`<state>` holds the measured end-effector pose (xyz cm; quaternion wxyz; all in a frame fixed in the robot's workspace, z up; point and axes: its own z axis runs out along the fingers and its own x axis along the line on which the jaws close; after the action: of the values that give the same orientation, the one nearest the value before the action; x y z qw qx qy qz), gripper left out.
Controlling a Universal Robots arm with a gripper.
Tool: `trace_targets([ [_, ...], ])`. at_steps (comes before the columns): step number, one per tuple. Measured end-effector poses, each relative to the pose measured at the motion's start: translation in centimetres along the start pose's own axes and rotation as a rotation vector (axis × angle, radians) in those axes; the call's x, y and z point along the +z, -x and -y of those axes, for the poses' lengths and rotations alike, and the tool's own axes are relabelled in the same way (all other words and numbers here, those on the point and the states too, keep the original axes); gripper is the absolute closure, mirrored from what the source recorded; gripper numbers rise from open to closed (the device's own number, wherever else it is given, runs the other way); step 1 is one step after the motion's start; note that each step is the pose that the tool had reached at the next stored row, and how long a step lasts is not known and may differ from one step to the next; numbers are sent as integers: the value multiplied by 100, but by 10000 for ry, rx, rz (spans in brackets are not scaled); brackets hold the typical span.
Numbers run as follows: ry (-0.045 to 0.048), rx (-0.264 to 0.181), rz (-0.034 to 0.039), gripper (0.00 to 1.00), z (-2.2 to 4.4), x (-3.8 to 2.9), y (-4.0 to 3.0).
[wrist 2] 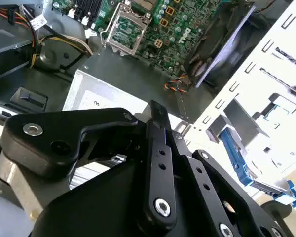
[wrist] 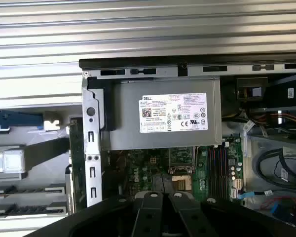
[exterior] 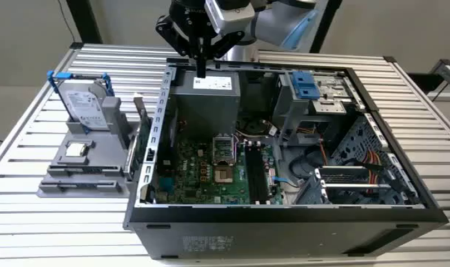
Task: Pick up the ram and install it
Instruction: 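Reach for the ram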
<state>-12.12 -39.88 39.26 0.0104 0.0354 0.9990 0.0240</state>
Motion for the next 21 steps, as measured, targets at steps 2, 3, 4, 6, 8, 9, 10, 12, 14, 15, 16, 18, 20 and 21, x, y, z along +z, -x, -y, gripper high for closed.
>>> trace_targets([
  [2,0,0,0,100,0,0,0],
  [3,0,1,0,100,0,0,-5],
  [4,0,0,0,100,0,0,-7],
  [6,1,1,-1,100,1,0,-11],
  [8,0,0,0,100,1,0,-15],
  [9,0,1,0,100,2,-1,-20],
  [10,0,1,1,100,3,-1,-25],
  [12,0,0,0,100,4,-1,-39],
  [14,0,1,0,100,5,-1,-55],
  [15,0,1,0,100,5,-2,-63],
  [16,-1,0,0,100,6,-2,-73],
  [18,0,0,1,100,8,-2,-95],
  [20,0,1,0,100,9,-3,-115],
  [21,-1,0,0,100,10,-3,-125],
])
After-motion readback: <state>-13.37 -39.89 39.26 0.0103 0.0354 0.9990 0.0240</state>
